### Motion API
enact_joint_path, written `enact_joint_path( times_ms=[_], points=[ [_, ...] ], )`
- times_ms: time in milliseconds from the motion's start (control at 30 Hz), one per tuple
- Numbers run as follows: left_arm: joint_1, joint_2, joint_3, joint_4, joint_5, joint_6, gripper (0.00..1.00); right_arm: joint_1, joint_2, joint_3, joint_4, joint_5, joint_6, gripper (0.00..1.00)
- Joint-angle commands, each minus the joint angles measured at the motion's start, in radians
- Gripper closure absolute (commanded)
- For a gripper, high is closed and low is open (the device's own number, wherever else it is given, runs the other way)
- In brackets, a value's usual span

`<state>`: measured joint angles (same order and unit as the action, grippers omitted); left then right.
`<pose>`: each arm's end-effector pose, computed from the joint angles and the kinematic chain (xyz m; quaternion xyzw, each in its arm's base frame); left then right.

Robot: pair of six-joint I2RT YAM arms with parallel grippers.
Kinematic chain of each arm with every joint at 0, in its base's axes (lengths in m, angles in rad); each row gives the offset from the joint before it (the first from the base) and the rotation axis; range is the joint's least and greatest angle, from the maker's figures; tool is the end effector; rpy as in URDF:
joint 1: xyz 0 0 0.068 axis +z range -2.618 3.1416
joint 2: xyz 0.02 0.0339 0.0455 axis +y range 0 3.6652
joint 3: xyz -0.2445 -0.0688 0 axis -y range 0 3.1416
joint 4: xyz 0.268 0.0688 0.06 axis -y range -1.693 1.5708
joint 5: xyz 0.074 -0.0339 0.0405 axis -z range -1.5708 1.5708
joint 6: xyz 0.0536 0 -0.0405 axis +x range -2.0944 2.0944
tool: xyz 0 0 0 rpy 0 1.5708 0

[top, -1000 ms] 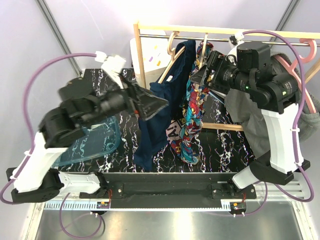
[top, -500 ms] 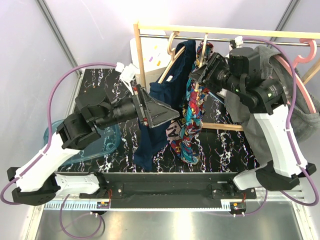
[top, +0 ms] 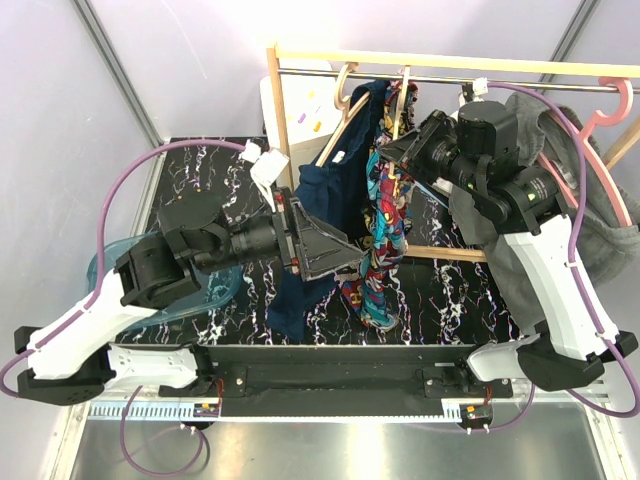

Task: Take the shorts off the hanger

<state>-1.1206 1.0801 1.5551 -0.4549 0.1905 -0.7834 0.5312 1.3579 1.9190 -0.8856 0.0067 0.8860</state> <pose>0.0963 -0.2226 0.5076 0.1839 0.6755 -0.6177 0.3582 0.2453 0.1437 0.5052 0.1452 0.7990 0.3777 0.4449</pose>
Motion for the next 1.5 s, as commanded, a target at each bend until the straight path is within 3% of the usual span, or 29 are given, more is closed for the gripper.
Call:
enact_joint_path(
  times_ms=[0, 233, 467, 567, 800, 1133, 1300, 1467],
  points=[
    [-0.007, -0.011, 0.092, -0.094, -0.115, 0.133, 0.14, 0.006, -0.016, 0.009, 0.132, -0.004, 0.005, 0.90],
    [-0.007, 0.046, 0.181, -0.153, -0.157, 0.211, 0.14, 0.006, -0.045, -0.018, 0.197, -0.049, 0.025, 1.00],
    [-0.007, 0.093, 0.240, -0.182, -0.161, 0.285, 0.13, 0.006, -0.108, -0.093, 0.267, -0.111, 0.031, 1.00],
    [-0.007, 0.107, 0.253, -0.197, -0.174, 0.315, 0.12, 0.006, -0.144, -0.166, 0.324, -0.103, -0.036, 1.00],
    [-0.002, 0.136, 0.283, -0.206, -0.184, 0.345, 0.12, 0.006, -0.190, -0.321, 0.551, -0.169, -0.394, 1.00],
    [0.015, 0.161, 0.298, -0.208, -0.122, 0.349, 0.09, 0.006, -0.249, -0.435, 0.684, -0.252, -0.527, 1.00],
    [0.038, 0.164, 0.304, -0.208, -0.097, 0.340, 0.09, 0.007, -0.272, -0.456, 0.669, -0.212, -0.492, 1.00],
    [0.039, 0.188, 0.304, -0.206, -0.060, 0.320, 0.09, 0.006, -0.318, -0.411, 0.438, -0.107, -0.354, 1.00]
  ],
)
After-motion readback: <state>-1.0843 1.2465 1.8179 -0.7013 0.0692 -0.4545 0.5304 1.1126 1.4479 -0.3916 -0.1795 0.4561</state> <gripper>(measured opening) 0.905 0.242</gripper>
